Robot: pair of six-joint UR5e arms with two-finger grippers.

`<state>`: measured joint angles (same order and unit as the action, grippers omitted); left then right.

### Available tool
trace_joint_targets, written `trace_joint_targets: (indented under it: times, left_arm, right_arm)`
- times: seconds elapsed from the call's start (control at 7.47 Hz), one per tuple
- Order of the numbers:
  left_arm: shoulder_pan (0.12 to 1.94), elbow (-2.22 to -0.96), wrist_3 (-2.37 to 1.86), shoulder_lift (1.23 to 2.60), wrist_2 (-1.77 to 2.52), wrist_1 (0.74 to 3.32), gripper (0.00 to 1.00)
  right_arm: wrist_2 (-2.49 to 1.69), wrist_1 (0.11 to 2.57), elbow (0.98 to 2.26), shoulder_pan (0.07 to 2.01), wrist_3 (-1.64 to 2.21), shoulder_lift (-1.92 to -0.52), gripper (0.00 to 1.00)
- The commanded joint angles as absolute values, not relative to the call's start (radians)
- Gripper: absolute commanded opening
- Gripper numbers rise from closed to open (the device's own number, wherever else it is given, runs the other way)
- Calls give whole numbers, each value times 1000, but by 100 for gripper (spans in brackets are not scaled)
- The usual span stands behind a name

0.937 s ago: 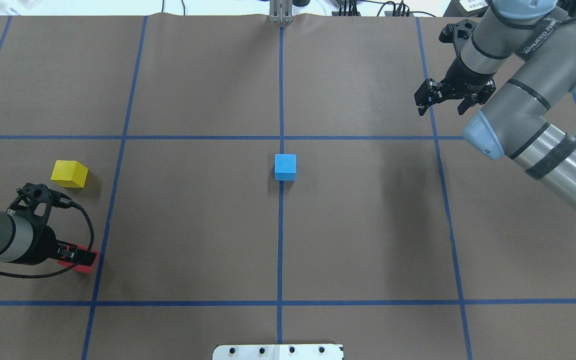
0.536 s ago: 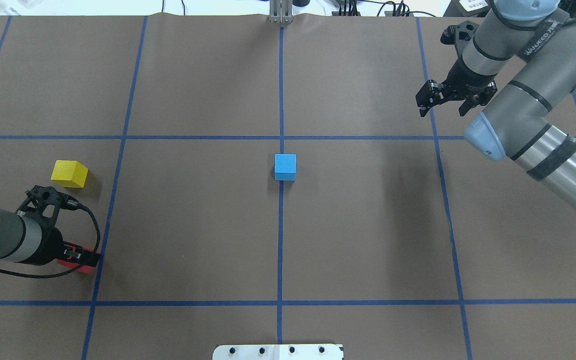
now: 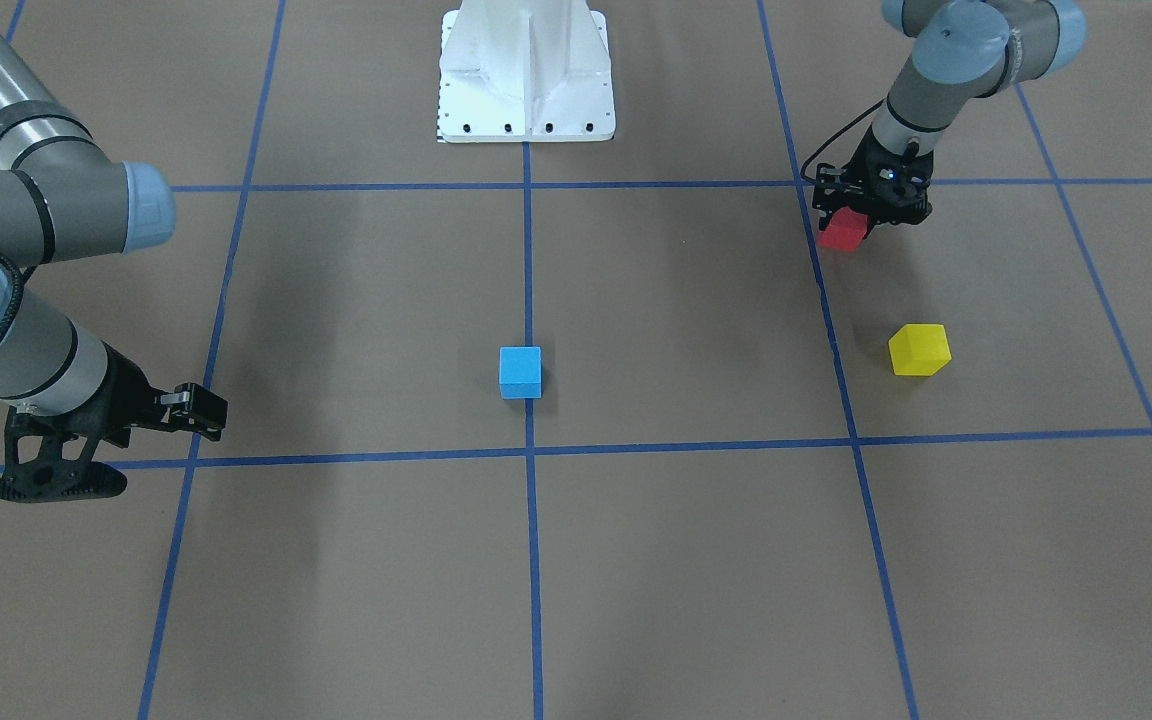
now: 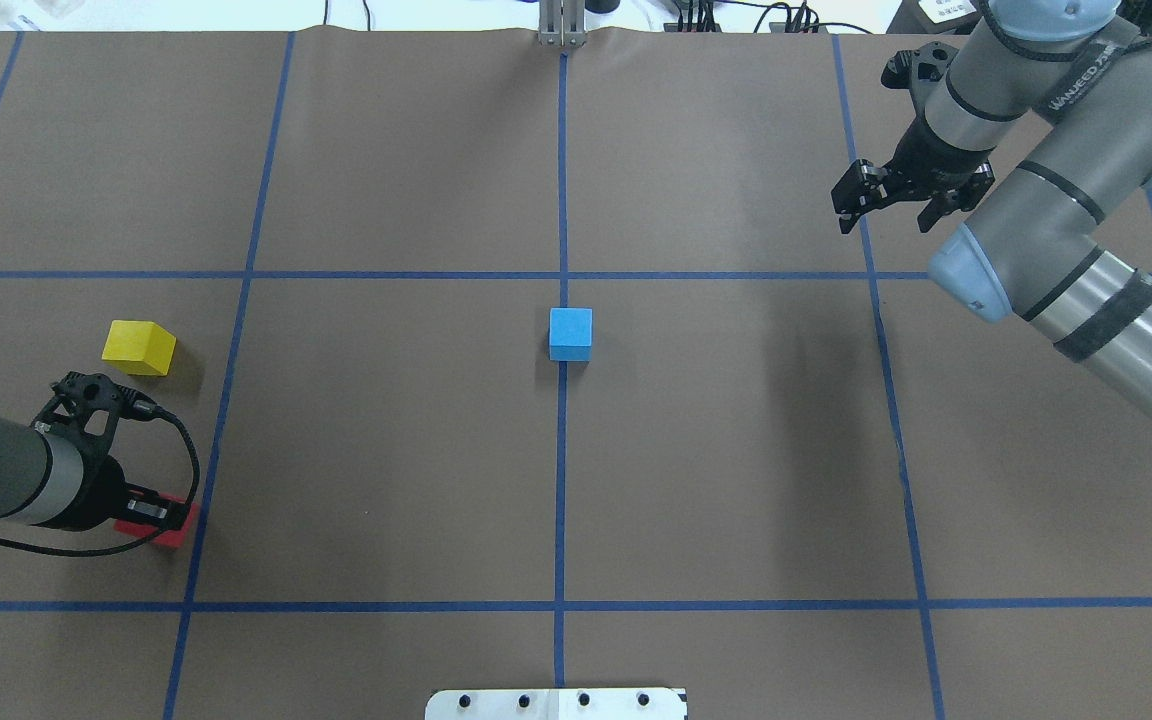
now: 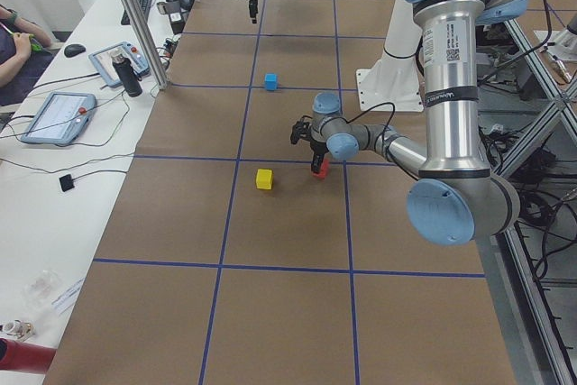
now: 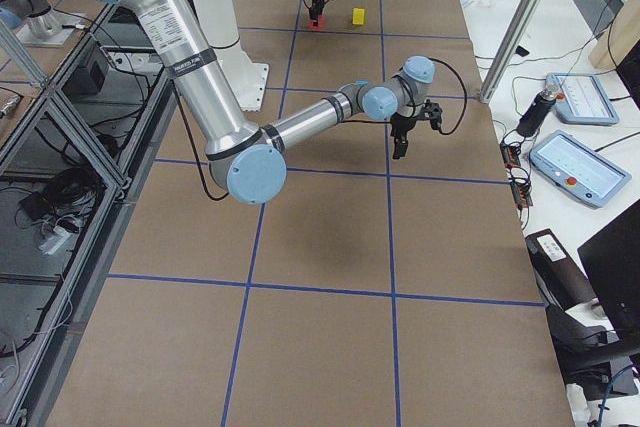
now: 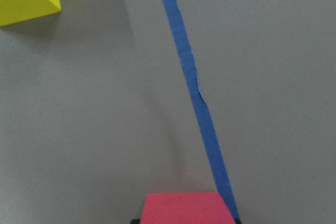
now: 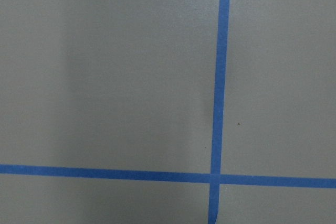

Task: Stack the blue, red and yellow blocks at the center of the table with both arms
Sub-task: 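Lower the left gripper onto the red cube and grasp it, then carry the red cube with the left gripper over the blue cube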

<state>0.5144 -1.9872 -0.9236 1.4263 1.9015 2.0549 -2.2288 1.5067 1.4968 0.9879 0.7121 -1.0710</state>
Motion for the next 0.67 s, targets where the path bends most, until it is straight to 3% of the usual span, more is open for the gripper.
trace_joint_targets:
  times: [0.0,0.13,0.54]
  left_arm:
    - [525,-2064,-927,1449,1940,1942,0]
    - [528,-2106,-927,1568,1942,1746,0]
    - [561,-2091,-969,2114,1944,1123,0]
  right_arm:
    - [-2233,1506,1502,988,712,-1072,99]
    - [-2233,1506,1502,988,712,-1072,99]
    - [-2224,1506,1503,989,713,-1072,99]
